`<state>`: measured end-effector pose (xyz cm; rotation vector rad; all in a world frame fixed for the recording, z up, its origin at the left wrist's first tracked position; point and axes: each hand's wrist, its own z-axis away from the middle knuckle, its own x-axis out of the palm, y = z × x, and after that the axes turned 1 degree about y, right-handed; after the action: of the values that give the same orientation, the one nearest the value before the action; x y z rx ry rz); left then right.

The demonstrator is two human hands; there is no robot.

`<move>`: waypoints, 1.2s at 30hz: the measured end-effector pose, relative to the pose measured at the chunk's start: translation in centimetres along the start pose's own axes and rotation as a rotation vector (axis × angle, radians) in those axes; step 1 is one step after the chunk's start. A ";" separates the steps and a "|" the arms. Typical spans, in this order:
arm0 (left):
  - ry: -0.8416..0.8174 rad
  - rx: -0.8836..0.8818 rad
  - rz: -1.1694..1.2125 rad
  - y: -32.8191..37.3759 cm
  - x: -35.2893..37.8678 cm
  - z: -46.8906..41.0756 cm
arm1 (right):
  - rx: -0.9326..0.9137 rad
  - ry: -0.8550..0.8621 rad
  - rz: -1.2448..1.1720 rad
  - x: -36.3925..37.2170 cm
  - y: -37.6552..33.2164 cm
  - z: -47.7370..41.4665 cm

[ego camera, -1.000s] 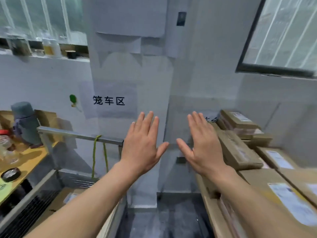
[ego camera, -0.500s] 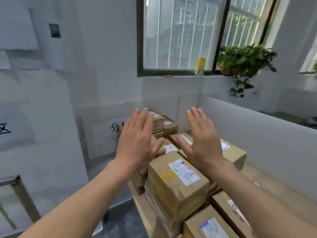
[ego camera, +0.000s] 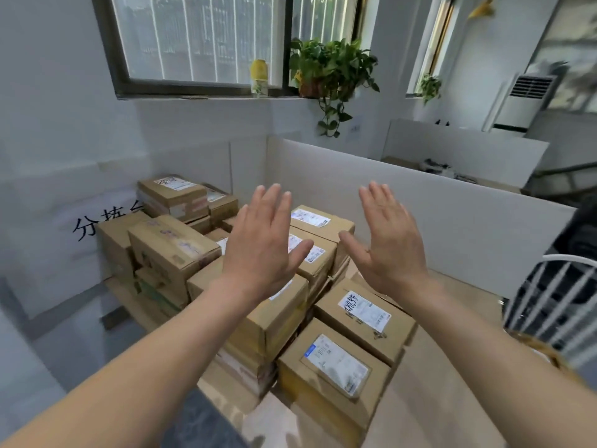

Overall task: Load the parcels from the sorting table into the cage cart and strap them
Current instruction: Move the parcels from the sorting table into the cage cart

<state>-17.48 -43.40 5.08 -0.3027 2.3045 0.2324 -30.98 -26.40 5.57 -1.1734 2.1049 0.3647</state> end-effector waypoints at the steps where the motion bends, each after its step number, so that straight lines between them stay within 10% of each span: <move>1: -0.007 0.011 0.019 0.4 0.4 0.3 | 0.014 -0.004 0.007 0.0 0.3 0.6; 22: -0.402 -0.206 0.127 7.6 13.6 10.8 | 0.180 -0.633 -0.135 10.9 10.2 12.6; 36: -0.674 -0.536 0.157 10.9 18.2 19.1 | -0.085 -0.973 -0.068 15.5 9.9 16.3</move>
<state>-19.53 -30.70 -20.34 -0.2556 1.5665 0.8931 -37.65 -21.97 -17.69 -0.8428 1.2031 0.8046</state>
